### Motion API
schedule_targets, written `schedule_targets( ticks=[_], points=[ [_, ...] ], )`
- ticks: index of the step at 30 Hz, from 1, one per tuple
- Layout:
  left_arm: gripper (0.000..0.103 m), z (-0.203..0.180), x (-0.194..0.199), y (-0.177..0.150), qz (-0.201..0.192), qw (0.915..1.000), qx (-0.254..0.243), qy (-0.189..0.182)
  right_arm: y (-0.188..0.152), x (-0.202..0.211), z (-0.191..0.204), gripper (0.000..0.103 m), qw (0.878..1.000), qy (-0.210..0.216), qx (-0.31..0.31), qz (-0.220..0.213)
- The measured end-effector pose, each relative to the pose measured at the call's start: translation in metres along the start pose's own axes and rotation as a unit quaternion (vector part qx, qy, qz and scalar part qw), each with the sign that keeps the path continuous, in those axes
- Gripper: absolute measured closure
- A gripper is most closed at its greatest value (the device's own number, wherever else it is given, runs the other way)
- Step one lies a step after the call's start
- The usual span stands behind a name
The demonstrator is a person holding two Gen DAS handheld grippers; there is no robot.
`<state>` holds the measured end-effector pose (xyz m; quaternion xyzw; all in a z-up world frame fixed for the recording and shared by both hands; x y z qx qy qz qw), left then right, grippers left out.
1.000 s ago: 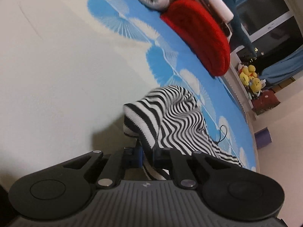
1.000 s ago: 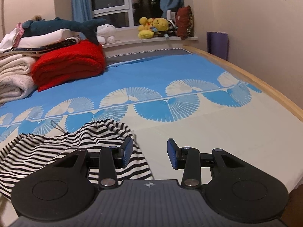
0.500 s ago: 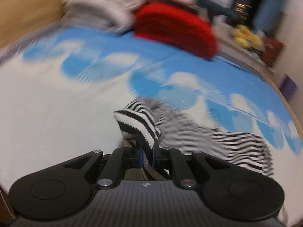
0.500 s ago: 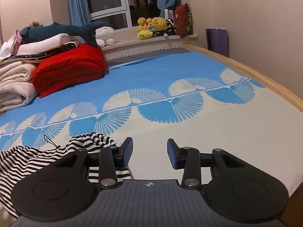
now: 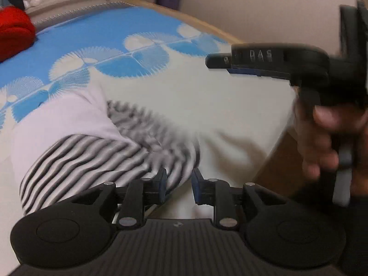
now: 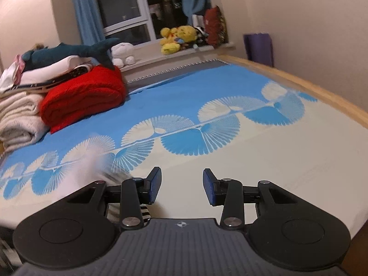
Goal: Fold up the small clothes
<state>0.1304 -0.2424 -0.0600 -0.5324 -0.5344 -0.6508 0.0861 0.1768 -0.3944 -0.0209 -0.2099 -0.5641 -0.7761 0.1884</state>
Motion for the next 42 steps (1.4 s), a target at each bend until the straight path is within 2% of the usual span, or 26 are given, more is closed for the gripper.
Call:
schedule_targets(
  ticks=[3, 5, 7, 10, 12, 15, 16, 17, 18, 19, 20, 22, 25, 27, 28, 29, 31, 33, 35, 37, 38, 39, 40, 41, 42],
  points=[
    [0.075, 0.03, 0.037, 0.003, -0.033, 0.9992, 0.003, 0.021, -0.004, -0.001, -0.009, 0.061, 0.999, 0.012, -0.032, 0.018],
    [0.075, 0.051, 0.066, -0.004, -0.039, 0.9984, 0.004, 0.04, -0.005, -0.003, -0.009, 0.061, 0.998, 0.025, -0.045, 0.024],
    [0.075, 0.076, 0.092, -0.011, -0.042, 0.9964, -0.022, 0.07, -0.007, -0.008, -0.003, 0.061, 0.998, 0.033, -0.047, 0.032],
    [0.075, 0.118, 0.112, -0.019, -0.042, 0.9937, -0.035, 0.098, -0.018, -0.023, 0.015, 0.061, 0.995, 0.053, -0.051, 0.068],
    [0.074, 0.142, 0.111, -0.027, -0.052, 0.9928, -0.014, 0.107, -0.027, -0.037, 0.035, 0.061, 0.992, 0.07, -0.032, 0.097],
    [0.074, 0.177, 0.102, -0.052, -0.077, 0.9889, 0.071, 0.105, -0.039, -0.058, 0.065, 0.061, 0.986, 0.1, 0.001, 0.135],
    [0.075, 0.194, 0.087, -0.067, -0.019, 0.9856, 0.104, 0.132, -0.043, -0.065, 0.074, 0.061, 0.983, 0.111, 0.005, 0.147],
    [0.075, 0.209, 0.083, -0.076, 0.017, 0.9766, 0.117, 0.18, -0.048, -0.073, 0.082, 0.06, 0.979, 0.121, 0.006, 0.161],
    [0.076, 0.22, 0.08, -0.081, 0.027, 0.9676, 0.125, 0.218, -0.052, -0.08, 0.088, 0.058, 0.976, 0.129, 0.004, 0.175],
    [0.075, 0.229, 0.077, -0.083, 0.039, 0.9624, 0.137, 0.231, -0.056, -0.088, 0.093, 0.056, 0.973, 0.134, 0.002, 0.188],
    [0.074, 0.233, 0.076, -0.08, 0.037, 0.9638, 0.149, 0.218, -0.061, -0.098, 0.097, 0.053, 0.969, 0.136, 0.0, 0.205],
    [0.074, 0.24, 0.081, -0.069, 0.011, 0.9672, 0.165, 0.192, -0.075, -0.113, 0.101, 0.053, 0.963, 0.127, 0.005, 0.238],
    [0.073, 0.247, 0.089, -0.058, -0.013, 0.9668, 0.18, 0.181, -0.085, -0.123, 0.109, 0.055, 0.959, 0.123, 0.01, 0.255],
    [0.072, 0.245, 0.088, -0.055, -0.019, 0.9669, 0.204, 0.152, -0.086, -0.123, 0.115, 0.085, 0.956, 0.138, 0.013, 0.257],
    [0.071, 0.243, 0.086, -0.054, -0.021, 0.9673, 0.211, 0.14, -0.085, -0.12, 0.119, 0.09, 0.955, 0.149, 0.015, 0.255],
    [0.07, 0.239, 0.08, -0.05, -0.022, 0.9684, 0.211, 0.132, -0.083, -0.116, 0.121, 0.096, 0.956, 0.158, 0.019, 0.248],
    [0.068, 0.227, 0.075, -0.041, -0.028, 0.9729, 0.2, 0.113, -0.069, -0.102, 0.119, 0.097, 0.961, 0.172, 0.02, 0.214],
    [0.066, 0.206, 0.069, -0.037, -0.033, 0.9779, 0.185, 0.091, -0.04, -0.08, 0.106, 0.098, 0.965, 0.208, -0.037, 0.158],
    [0.061, 0.183, 0.062, -0.032, -0.037, 0.9831, 0.169, 0.059, -0.022, -0.058, 0.088, 0.098, 0.961, 0.234, -0.085, 0.121],
    [0.057, 0.159, 0.047, -0.03, -0.025, 0.989, 0.143, 0.027, -0.024, -0.049, 0.067, 0.098, 0.967, 0.207, -0.085, 0.121],
    [0.055, 0.151, 0.038, -0.034, -0.012, 0.9917, 0.126, 0.022, -0.033, -0.053, 0.054, 0.098, 0.97, 0.181, -0.084, 0.141],
    [0.055, 0.143, 0.023, -0.042, 0.019, 0.9946, 0.097, 0.031, -0.043, -0.059, 0.045, 0.098, 0.97, 0.158, -0.082, 0.166],
    [0.049, 0.139, 0.01, -0.054, 0.051, 0.995, 0.07, 0.05, -0.057, -0.069, 0.036, 0.098, 0.969, 0.131, -0.073, 0.198],
    [0.044, 0.137, -0.002, -0.067, 0.084, 0.9933, 0.045, 0.066, -0.073, -0.079, 0.03, 0.098, 0.966, 0.102, -0.055, 0.231],
    [0.044, 0.137, -0.01, -0.076, 0.104, 0.9911, 0.031, 0.077, -0.084, -0.086, 0.029, 0.098, 0.963, 0.082, -0.037, 0.252]
  ],
)
Point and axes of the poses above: each gripper's, at about its wrist camera, not at the fingertips, and x roughly against the way its jaws point, z to its left, y to its top, the point moved 10 cm from there along -x, roughly the way its jaws point
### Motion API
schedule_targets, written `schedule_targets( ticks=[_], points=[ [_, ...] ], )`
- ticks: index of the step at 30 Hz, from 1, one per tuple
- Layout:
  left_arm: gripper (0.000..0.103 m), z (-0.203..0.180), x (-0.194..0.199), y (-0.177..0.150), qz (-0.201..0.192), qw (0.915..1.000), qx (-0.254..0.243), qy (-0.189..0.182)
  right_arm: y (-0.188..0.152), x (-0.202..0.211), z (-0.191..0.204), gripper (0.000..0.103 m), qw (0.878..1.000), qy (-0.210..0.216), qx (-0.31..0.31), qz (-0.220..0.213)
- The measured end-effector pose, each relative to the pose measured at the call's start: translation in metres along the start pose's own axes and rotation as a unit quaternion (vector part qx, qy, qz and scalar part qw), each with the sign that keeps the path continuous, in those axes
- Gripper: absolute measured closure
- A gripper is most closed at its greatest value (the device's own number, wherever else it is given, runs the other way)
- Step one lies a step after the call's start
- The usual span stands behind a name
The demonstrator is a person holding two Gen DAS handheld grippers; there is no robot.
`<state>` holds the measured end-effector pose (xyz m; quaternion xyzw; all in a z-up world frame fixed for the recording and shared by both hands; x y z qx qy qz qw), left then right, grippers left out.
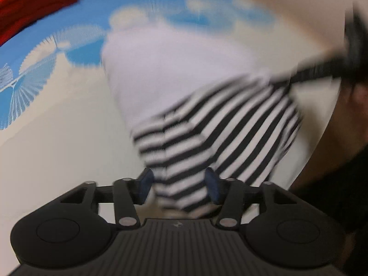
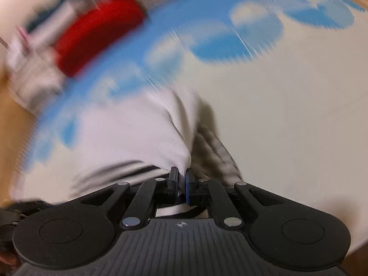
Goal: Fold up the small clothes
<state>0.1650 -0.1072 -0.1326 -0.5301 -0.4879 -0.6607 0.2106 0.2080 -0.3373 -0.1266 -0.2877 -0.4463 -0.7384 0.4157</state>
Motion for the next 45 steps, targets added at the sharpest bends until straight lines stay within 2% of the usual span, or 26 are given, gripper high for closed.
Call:
schedule_targets(
  ticks=[2, 4, 7, 8, 9, 10, 12, 14, 16, 19, 20, 24, 26, 27, 29, 31, 33, 34, 35, 36, 37, 38, 40, 42, 44, 45],
  points=[
    [0.045, 0.001, 0.0, 0.0, 0.003, 1.0, 0.004, 0.002, -0.007, -0.017, 0.004, 0.098, 0.999, -0.017, 0.027, 0.024],
    [0.045, 0.005, 0.013, 0.009, -0.009, 0.9995, 0.025, -0.017, -0.008, -0.024, 0.013, 0.098, 0.997, -0.039, 0.062, 0.022],
    [0.046, 0.006, 0.039, 0.021, -0.066, 0.9948, 0.055, -0.055, -0.002, -0.018, 0.022, 0.098, 0.997, -0.043, 0.069, -0.005],
    [0.045, 0.004, 0.037, 0.019, -0.063, 0.9948, 0.051, -0.062, 0.001, -0.013, 0.026, 0.098, 0.997, -0.034, 0.066, -0.016],
    [0.046, 0.002, 0.027, 0.013, -0.039, 0.9972, 0.039, -0.051, 0.002, -0.008, 0.027, 0.098, 0.997, -0.025, 0.067, -0.024],
    [0.043, 0.004, 0.009, 0.0, 0.002, 0.9997, 0.017, -0.018, 0.002, -0.006, 0.028, 0.098, 0.997, -0.022, 0.074, -0.025],
    [0.039, 0.004, -0.009, -0.013, 0.035, 0.9994, 0.002, 0.001, -0.001, -0.008, 0.017, 0.098, 0.995, -0.043, 0.094, -0.008],
    [0.04, 0.005, 0.0, -0.006, 0.03, 0.9995, 0.009, -0.007, -0.006, -0.016, 0.011, 0.098, 0.994, -0.048, 0.094, 0.014],
    [0.04, 0.012, 0.011, 0.0, 0.025, 0.9993, 0.024, -0.013, -0.003, -0.016, 0.013, 0.097, 0.993, -0.051, 0.103, 0.006],
    [0.038, 0.037, 0.031, 0.02, 0.011, 0.9969, 0.07, -0.033, 0.005, -0.01, 0.015, 0.087, 0.997, -0.028, 0.079, -0.006],
    [0.034, 0.049, 0.036, 0.029, 0.001, 0.9952, 0.091, -0.035, 0.01, -0.006, 0.015, 0.082, 0.997, -0.024, 0.067, -0.019],
    [0.025, 0.098, 0.033, 0.067, -0.041, 0.9794, 0.191, -0.051, 0.035, 0.003, 0.013, 0.048, 0.998, 0.01, 0.0, -0.069],
    [0.024, 0.115, 0.021, 0.077, -0.055, 0.9627, 0.254, -0.075, 0.049, -0.001, 0.008, 0.046, 0.996, 0.02, -0.036, -0.08],
    [0.024, 0.123, 0.011, 0.076, -0.058, 0.9498, 0.293, -0.093, 0.054, -0.005, 0.006, 0.045, 0.995, 0.026, -0.054, -0.081],
    [0.024, 0.125, -0.007, 0.079, -0.044, 0.9324, 0.338, -0.121, 0.065, -0.019, -0.001, 0.044, 0.992, 0.034, -0.09, -0.077],
    [0.022, 0.126, -0.023, 0.081, -0.026, 0.9234, 0.358, -0.137, 0.071, -0.038, -0.01, 0.044, 0.989, 0.035, -0.126, -0.064],
    [0.017, 0.128, -0.032, 0.087, -0.027, 0.9195, 0.361, -0.152, 0.074, -0.06, -0.016, 0.044, 0.986, 0.035, -0.156, -0.043],
    [0.017, 0.13, -0.036, 0.087, -0.029, 0.9144, 0.371, -0.16, 0.075, -0.068, -0.018, 0.044, 0.984, 0.038, -0.168, -0.035],
    [0.017, 0.132, -0.042, 0.086, -0.026, 0.9071, 0.385, -0.168, 0.077, -0.075, -0.019, 0.049, 0.982, 0.043, -0.181, -0.029],
    [0.017, 0.134, -0.047, 0.087, -0.022, 0.8981, 0.402, -0.177, 0.077, -0.079, -0.018, 0.08, 0.98, 0.052, -0.189, -0.028],
    [0.018, 0.135, -0.052, 0.088, -0.022, 0.8909, 0.414, -0.186, 0.081, -0.08, -0.015, 0.096, 0.978, 0.07, -0.195, -0.032],
    [0.021, 0.135, -0.055, 0.09, -0.023, 0.8888, 0.415, -0.193, 0.085, -0.079, -0.012, 0.095, 0.977, 0.081, -0.195, -0.043],
    [0.03, 0.138, -0.061, 0.094, -0.027, 0.8944, 0.403, -0.192, 0.097, -0.069, -0.009, 0.096, 0.979, 0.075, -0.174, -0.08],
    [0.03, 0.141, -0.065, 0.095, -0.03, 0.8933, 0.407, -0.188, 0.107, -0.059, -0.008, 0.096, 0.981, 0.056, -0.144, -0.113],
    [0.027, 0.14, -0.064, 0.094, -0.022, 0.8922, 0.408, -0.192, 0.104, -0.066, -0.008, 0.095, 0.991, 0.003, -0.092, -0.099],
    [0.026, 0.141, -0.063, 0.092, -0.019, 0.8922, 0.409, -0.19, 0.098, -0.072, -0.007, 0.09, 0.994, -0.019, -0.066, -0.081]
  ],
)
Point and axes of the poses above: each gripper's, at about its wrist camera, not at the fingertips, and x roughly against the way its jaws point, z to its left, y to its top, the point moved 10 cm from there along -x, roughly the way its jaws point
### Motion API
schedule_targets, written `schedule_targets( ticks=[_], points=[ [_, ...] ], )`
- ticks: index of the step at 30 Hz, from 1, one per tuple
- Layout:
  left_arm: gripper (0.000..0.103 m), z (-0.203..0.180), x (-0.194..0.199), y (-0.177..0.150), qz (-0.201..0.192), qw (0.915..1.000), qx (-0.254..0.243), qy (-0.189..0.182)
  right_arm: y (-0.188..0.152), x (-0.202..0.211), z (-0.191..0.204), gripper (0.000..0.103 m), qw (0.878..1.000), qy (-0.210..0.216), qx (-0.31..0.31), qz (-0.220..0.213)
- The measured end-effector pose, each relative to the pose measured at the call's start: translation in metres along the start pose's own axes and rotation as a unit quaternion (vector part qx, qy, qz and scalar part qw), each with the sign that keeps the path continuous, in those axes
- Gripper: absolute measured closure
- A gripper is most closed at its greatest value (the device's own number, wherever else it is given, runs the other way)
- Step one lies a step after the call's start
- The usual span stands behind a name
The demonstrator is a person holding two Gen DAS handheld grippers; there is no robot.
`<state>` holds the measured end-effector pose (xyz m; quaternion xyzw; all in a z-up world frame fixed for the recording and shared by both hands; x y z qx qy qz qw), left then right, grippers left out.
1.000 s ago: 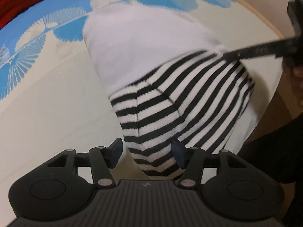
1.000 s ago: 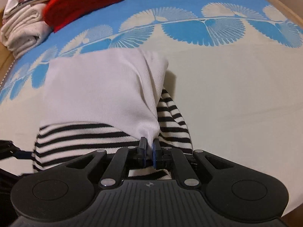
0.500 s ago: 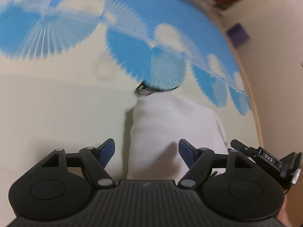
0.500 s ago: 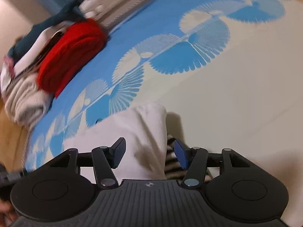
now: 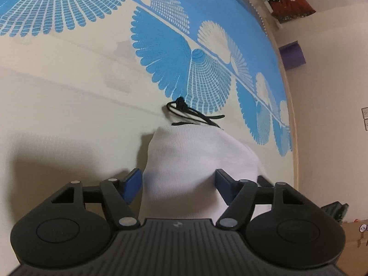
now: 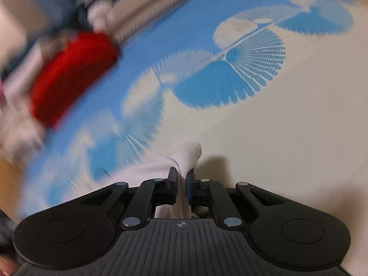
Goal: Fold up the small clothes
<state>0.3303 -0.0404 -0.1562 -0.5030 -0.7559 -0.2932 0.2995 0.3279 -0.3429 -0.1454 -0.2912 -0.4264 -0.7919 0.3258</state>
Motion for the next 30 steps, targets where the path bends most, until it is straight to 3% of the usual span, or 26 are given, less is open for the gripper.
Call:
schedule_targets(
  ticks=[2, 4, 6, 8, 12, 14, 16, 17, 18, 19, 20, 23, 27, 28, 30],
  points=[
    [0.021, 0.001, 0.006, 0.0, -0.001, 1.0, 0.002, 0.003, -0.009, -0.004, 0.0, 0.084, 0.999, -0.017, 0.016, 0.023],
    [0.018, 0.001, 0.01, -0.002, 0.005, 1.0, -0.001, -0.005, -0.004, 0.013, -0.006, 0.073, 1.0, -0.026, 0.002, -0.002],
    [0.017, 0.001, 0.008, -0.008, 0.021, 0.9997, -0.006, -0.012, 0.002, 0.035, -0.006, 0.048, 0.999, -0.005, -0.013, -0.032],
    [0.014, 0.001, 0.002, -0.016, 0.038, 0.999, -0.018, -0.014, -0.005, 0.047, -0.005, 0.034, 0.999, 0.032, -0.012, -0.025],
    [0.012, 0.003, -0.015, -0.027, 0.047, 0.9986, -0.025, -0.006, -0.049, 0.031, -0.019, 0.031, 0.996, 0.034, -0.006, 0.08],
    [0.012, 0.002, -0.023, -0.03, 0.047, 0.9988, -0.014, -0.007, -0.062, 0.023, -0.025, 0.031, 0.994, 0.027, -0.007, 0.104],
    [0.018, -0.002, -0.027, -0.032, 0.04, 0.9992, -0.008, -0.008, -0.066, 0.019, -0.027, 0.032, 0.993, 0.031, -0.017, 0.109],
    [0.023, -0.005, -0.028, -0.032, 0.03, 0.9995, -0.01, -0.002, -0.066, 0.017, -0.027, 0.042, 0.993, 0.033, -0.024, 0.109],
    [0.028, -0.007, -0.027, -0.032, 0.022, 0.9996, -0.016, 0.006, -0.065, 0.017, -0.027, 0.054, 0.993, 0.038, -0.03, 0.109],
    [0.039, -0.01, -0.025, -0.033, 0.014, 0.9996, -0.022, 0.011, -0.064, 0.015, -0.023, 0.082, 0.992, 0.049, -0.033, 0.11],
    [0.054, -0.014, -0.02, -0.034, 0.009, 0.9995, -0.028, 0.014, -0.062, 0.015, -0.019, 0.095, 0.992, 0.06, -0.035, 0.107],
    [0.066, -0.03, 0.003, -0.023, -0.014, 0.998, -0.061, 0.003, -0.054, 0.022, 0.001, 0.096, 0.994, 0.071, -0.014, 0.082],
    [0.065, -0.043, 0.059, 0.017, -0.099, 0.9859, -0.134, 0.017, -0.037, 0.02, 0.034, 0.097, 0.993, 0.104, -0.025, 0.048],
    [0.062, -0.04, 0.073, 0.029, -0.12, 0.9812, -0.149, 0.027, -0.03, 0.017, 0.044, 0.097, 0.992, 0.116, -0.028, 0.037],
    [0.044, -0.022, 0.094, 0.049, -0.153, 0.9753, -0.151, 0.051, -0.019, 0.011, 0.069, 0.097, 0.989, 0.142, -0.037, 0.018]
  ],
)
Point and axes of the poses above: each gripper's, at about its wrist camera, not at the fingertips, and x roughly against the way its jaws point, z to its left, y to its top, the point moved 10 cm from there along -x, roughly the way its jaws point
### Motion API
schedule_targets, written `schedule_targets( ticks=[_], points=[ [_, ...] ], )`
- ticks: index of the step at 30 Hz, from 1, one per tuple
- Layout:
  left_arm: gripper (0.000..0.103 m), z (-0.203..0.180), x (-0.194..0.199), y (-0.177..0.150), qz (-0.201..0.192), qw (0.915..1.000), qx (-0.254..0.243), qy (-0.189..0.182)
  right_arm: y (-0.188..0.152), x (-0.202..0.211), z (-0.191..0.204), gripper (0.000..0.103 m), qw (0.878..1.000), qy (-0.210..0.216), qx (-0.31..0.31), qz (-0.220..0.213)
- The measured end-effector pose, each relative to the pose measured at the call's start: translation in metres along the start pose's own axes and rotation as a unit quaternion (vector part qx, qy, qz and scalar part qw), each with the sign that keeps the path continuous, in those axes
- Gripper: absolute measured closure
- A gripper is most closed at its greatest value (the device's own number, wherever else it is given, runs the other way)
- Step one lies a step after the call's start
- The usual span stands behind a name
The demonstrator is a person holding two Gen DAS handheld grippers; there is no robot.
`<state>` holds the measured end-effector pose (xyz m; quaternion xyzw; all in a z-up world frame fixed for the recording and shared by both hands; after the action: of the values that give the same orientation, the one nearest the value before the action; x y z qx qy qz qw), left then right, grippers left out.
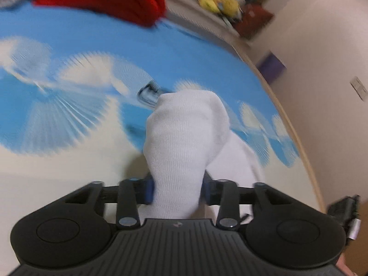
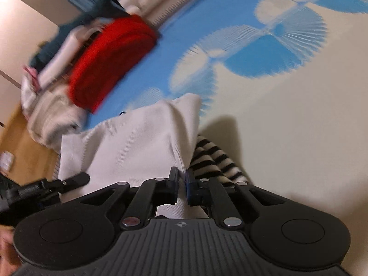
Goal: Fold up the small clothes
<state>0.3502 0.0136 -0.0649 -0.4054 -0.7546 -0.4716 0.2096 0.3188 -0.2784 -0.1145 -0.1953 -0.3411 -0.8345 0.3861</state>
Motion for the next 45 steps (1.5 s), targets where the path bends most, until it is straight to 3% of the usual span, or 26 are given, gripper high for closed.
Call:
schedule_targets(
  ticks=[1, 3, 5, 7, 8, 10, 11, 12, 13, 15, 17, 18, 19, 20, 21, 24, 26, 27, 30, 31, 33, 34, 35, 41, 45],
  points=[
    [0.034, 0.018, 0.007, 0.007, -0.018, 0.9992, -0.003, 0.035, 0.003, -0.007, 0.011, 0.097, 1.0, 0.009, 0.002, -0.006],
    [0.034, 0.043, 0.023, 0.015, -0.042, 0.995, -0.015, 0.09, 0.004, -0.021, 0.027, 0.097, 1.0, 0.009, 0.017, -0.013],
    [0.035, 0.048, 0.035, 0.008, -0.031, 0.9969, -0.017, 0.07, 0.001, -0.038, 0.037, 0.097, 0.999, -0.008, 0.042, -0.01],
    [0.036, 0.042, 0.035, -0.012, 0.009, 0.9991, -0.03, 0.028, 0.0, -0.05, 0.039, 0.097, 0.996, -0.048, 0.073, -0.014],
    [0.036, 0.039, 0.03, -0.026, 0.035, 0.9978, -0.052, 0.024, 0.001, -0.055, 0.038, 0.097, 0.994, -0.065, 0.086, -0.014],
    [0.035, 0.047, 0.01, -0.059, 0.101, 0.9868, -0.109, 0.064, 0.0, -0.062, 0.034, 0.096, 0.993, -0.076, 0.087, -0.009],
    [0.028, 0.058, 0.001, -0.078, 0.134, 0.9765, -0.137, 0.098, 0.0, -0.064, 0.032, 0.092, 0.993, -0.081, 0.083, -0.005],
    [0.025, 0.066, -0.003, -0.085, 0.141, 0.9717, -0.149, 0.117, -0.002, -0.065, 0.032, 0.085, 0.993, -0.089, 0.079, -0.005],
    [0.026, 0.068, 0.0, -0.081, 0.133, 0.9735, -0.144, 0.118, -0.003, -0.062, 0.031, 0.081, 0.993, -0.097, 0.072, -0.007],
    [0.03, 0.064, 0.015, -0.068, 0.11, 0.982, -0.12, 0.095, -0.005, -0.053, 0.03, 0.062, 0.993, -0.1, 0.062, -0.012],
    [0.03, 0.058, 0.029, -0.062, 0.081, 0.9868, -0.12, 0.073, -0.009, -0.044, 0.036, 0.058, 0.995, -0.076, 0.069, -0.005],
    [0.03, 0.056, 0.028, -0.065, 0.084, 0.9859, -0.126, 0.071, -0.014, -0.042, 0.04, 0.057, 0.994, -0.064, 0.084, 0.011],
    [0.03, 0.059, 0.022, -0.074, 0.105, 0.9818, -0.135, 0.083, -0.021, -0.044, 0.041, 0.057, 0.993, -0.058, 0.101, 0.031],
    [0.021, 0.067, 0.012, -0.087, 0.134, 0.9743, -0.143, 0.111, -0.031, -0.047, 0.039, 0.057, 0.988, -0.063, 0.126, 0.06],
    [0.017, 0.072, 0.005, -0.088, 0.142, 0.971, -0.144, 0.127, -0.038, -0.052, 0.033, 0.057, 0.982, -0.087, 0.15, 0.08],
    [0.018, 0.07, 0.02, -0.075, 0.112, 0.9745, -0.131, 0.144, -0.048, -0.051, -0.004, 0.058, 0.952, -0.207, 0.196, 0.114],
    [0.016, 0.062, 0.044, -0.063, 0.058, 0.9765, -0.124, 0.166, -0.035, -0.033, -0.006, 0.058, 0.948, -0.238, 0.2, 0.074],
    [0.016, 0.057, 0.056, -0.059, 0.036, 0.9755, -0.124, 0.178, -0.026, -0.02, 0.003, 0.058, 0.952, -0.231, 0.198, 0.041],
    [0.01, 0.03, 0.094, -0.051, -0.017, 0.9625, -0.155, 0.222, -0.007, 0.03, 0.038, 0.054, 0.955, -0.202, 0.209, -0.059],
    [0.003, 0.021, 0.107, -0.052, -0.035, 0.9567, -0.168, 0.235, -0.007, 0.046, 0.052, 0.051, 0.953, -0.193, 0.218, -0.084],
    [0.0, 0.002, 0.128, -0.054, -0.061, 0.9491, -0.174, 0.255, -0.014, 0.076, 0.077, 0.024, 0.949, -0.173, 0.232, -0.127],
    [0.0, -0.005, 0.14, -0.059, -0.07, 0.9483, -0.167, 0.261, -0.02, 0.09, 0.085, 0.017, 0.947, -0.163, 0.237, -0.143],
    [0.0, -0.015, 0.15, -0.063, -0.077, 0.9486, -0.158, 0.263, -0.029, 0.103, 0.093, 0.009, 0.945, -0.154, 0.242, -0.157],
    [0.0, -0.053, 0.199, -0.108, -0.109, 0.9488, -0.142, 0.26, -0.093, 0.16, 0.118, 0.007, 0.933, -0.143, 0.268, -0.195],
    [0.0, -0.072, 0.216, -0.136, -0.111, 0.9488, -0.146, 0.257, -0.127, 0.186, 0.117, 0.006, 0.933, -0.142, 0.261, -0.202]
  ],
)
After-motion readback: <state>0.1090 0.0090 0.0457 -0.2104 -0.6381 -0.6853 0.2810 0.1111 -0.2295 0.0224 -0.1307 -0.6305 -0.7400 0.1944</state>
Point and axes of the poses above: each gripper's, at about its wrist camera, not at the fingertips, and x roughly against the way its jaws point, z to its left, y to its top, the point moved 10 cm from there along -x, roughly the way its jaws point
